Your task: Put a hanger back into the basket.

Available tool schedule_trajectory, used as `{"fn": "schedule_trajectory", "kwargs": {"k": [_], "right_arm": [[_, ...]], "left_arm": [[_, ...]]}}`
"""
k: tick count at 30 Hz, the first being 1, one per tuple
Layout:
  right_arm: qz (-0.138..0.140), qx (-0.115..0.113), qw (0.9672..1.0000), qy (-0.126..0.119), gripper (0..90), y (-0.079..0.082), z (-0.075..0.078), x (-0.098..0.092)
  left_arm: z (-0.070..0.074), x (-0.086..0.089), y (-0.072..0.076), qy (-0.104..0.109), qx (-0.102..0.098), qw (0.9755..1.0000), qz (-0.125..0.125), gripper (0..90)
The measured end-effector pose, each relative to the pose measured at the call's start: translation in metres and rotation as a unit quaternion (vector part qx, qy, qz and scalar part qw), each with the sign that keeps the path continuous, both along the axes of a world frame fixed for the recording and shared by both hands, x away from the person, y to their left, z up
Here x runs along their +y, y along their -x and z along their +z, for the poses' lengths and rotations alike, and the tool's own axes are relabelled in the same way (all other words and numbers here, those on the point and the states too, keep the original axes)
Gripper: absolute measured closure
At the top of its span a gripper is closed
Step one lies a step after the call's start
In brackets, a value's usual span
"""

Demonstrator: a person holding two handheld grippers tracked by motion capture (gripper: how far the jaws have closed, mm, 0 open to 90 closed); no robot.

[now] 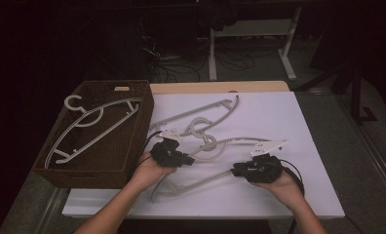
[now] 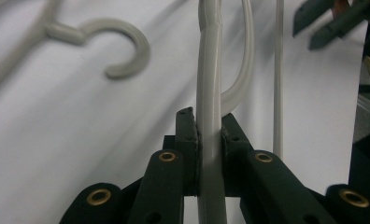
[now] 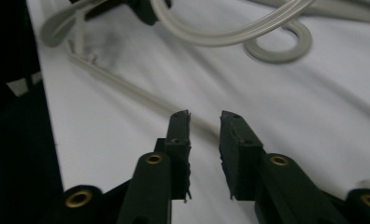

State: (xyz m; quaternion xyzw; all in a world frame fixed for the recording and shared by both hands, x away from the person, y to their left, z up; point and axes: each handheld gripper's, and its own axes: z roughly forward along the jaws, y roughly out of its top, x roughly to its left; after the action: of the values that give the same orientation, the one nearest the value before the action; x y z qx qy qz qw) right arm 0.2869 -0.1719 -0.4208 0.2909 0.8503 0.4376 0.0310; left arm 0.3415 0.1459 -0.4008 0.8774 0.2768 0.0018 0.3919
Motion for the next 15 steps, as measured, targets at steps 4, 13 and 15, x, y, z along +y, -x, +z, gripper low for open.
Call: {"fn": "schedule_trajectory", "kwargs": {"k": [4,13,15], "right_arm": [[0.007,-0.005,1.0,0.0,63.8,0.002,0.001,0.003],[-0.023,-0.012,0.9997,0.005,41.9,-0.003,-0.001,-0.003],[-0.03,-0.013,0.9994,0.007,38.9,-0.005,-0.002,-0.005]], "left_arm": [[0.025,0.004,-0.007,0.002,-0.021,0.9996,0.021,82.0],[0.098,0.024,-0.019,-0.013,-0.079,0.9959,0.043,82.0],[0.112,0.033,-0.022,-0.014,-0.088,0.9948,0.05,82.0]]}}
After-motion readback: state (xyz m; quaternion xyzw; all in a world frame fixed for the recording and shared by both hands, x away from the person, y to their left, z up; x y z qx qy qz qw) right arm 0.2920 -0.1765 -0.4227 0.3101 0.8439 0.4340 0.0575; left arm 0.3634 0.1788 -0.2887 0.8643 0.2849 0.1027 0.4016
